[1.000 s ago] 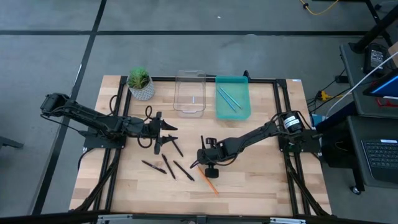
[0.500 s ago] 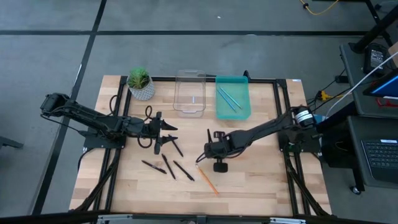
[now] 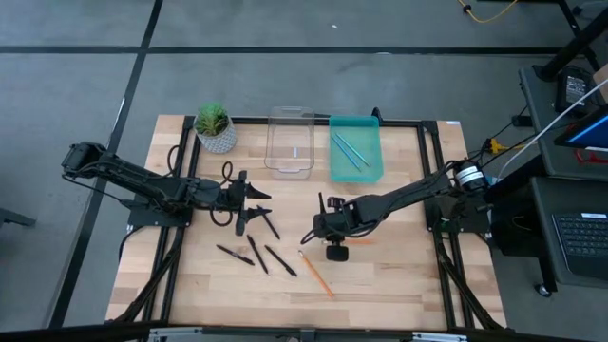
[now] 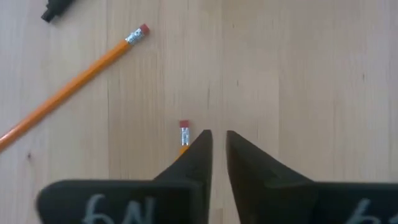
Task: Sort pens & pencils
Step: Put the orange pencil into the blue bin
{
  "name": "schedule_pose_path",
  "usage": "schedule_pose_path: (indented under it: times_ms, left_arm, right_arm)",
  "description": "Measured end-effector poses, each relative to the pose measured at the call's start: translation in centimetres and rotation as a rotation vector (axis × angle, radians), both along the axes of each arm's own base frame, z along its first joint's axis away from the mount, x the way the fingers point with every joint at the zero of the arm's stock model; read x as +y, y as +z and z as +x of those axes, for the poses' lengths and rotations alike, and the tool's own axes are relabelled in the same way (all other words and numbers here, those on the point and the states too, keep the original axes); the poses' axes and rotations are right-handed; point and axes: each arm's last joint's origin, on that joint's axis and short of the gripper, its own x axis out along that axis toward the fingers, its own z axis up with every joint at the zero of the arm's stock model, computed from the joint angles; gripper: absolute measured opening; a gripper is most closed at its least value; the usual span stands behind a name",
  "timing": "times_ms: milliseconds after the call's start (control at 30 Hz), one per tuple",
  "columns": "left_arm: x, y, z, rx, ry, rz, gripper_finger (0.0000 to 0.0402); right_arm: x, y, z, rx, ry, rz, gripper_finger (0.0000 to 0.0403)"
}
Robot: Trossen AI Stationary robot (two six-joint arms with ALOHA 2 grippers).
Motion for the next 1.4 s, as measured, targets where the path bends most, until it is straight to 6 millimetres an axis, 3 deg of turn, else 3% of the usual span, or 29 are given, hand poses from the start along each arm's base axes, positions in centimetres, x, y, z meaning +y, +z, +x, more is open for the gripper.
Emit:
schedule_pose_path:
  times_ms: [300,433,900,1400]
  left_arm:
    - [0.0,0.0,0.0,0.001,0.000,0.000,0.0190]
    - [0.0,0.0,0.0,0.001,0.000,0.000,0.0190]
    - [0.0,0.0,0.0,0.000,0.000,-0.003,0.0190]
    - [0.0,0.0,0.0,-0.005,0.001,-0.008,0.0190]
  right_arm:
    - [0.2,-0.5,-1.7,0.168,-0.043,-0.001,0.0169]
    - [0.2,-1.5,-2.7,0.228,-0.062,0.018,0.0198]
    - [2.1,-2.0,-4.7,0.320,0.008,0.014,0.0204]
    - [1.8,-5.9,-6.9,0.277,-0.041,0.027,0.0204]
